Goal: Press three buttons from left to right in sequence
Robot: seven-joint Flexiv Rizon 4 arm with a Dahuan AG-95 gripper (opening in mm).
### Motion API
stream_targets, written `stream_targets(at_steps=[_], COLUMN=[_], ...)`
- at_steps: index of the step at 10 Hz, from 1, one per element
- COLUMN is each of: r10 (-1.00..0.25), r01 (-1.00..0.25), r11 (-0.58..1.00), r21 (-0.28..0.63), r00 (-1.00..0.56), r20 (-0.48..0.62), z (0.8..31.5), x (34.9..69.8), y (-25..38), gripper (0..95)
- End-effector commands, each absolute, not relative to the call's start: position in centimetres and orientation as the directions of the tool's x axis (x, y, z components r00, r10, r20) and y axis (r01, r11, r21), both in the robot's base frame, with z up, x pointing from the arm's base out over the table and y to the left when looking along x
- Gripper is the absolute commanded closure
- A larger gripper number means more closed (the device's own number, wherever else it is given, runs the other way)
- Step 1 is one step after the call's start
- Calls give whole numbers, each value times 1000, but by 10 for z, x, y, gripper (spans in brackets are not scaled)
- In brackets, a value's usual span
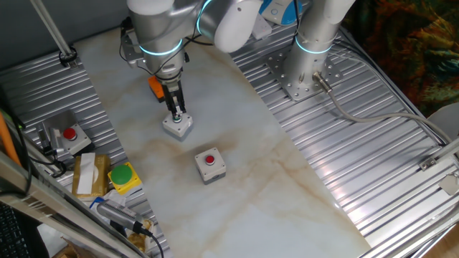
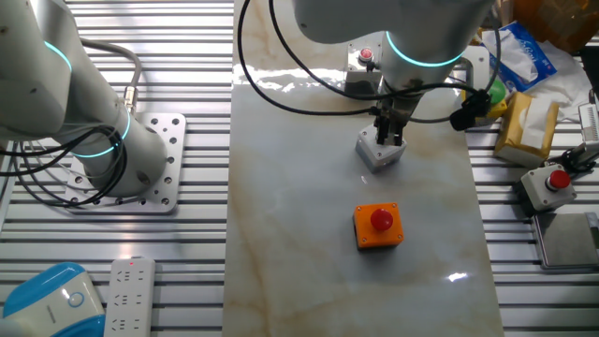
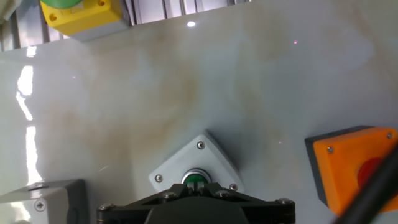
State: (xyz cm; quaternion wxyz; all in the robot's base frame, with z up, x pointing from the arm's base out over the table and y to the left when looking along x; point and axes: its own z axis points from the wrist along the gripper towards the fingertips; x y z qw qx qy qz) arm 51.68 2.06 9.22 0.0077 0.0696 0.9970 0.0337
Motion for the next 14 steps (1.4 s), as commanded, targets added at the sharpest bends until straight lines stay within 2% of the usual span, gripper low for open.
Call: stream_targets(at_steps=[1,14], r10=[140,127], r01=[139,126], r11=[988,989], r21=[70,71], r00=[-990,-992], r20=[-7,-5], z=[93,85], x=[519,522], y=[21,20], gripper=[950,950])
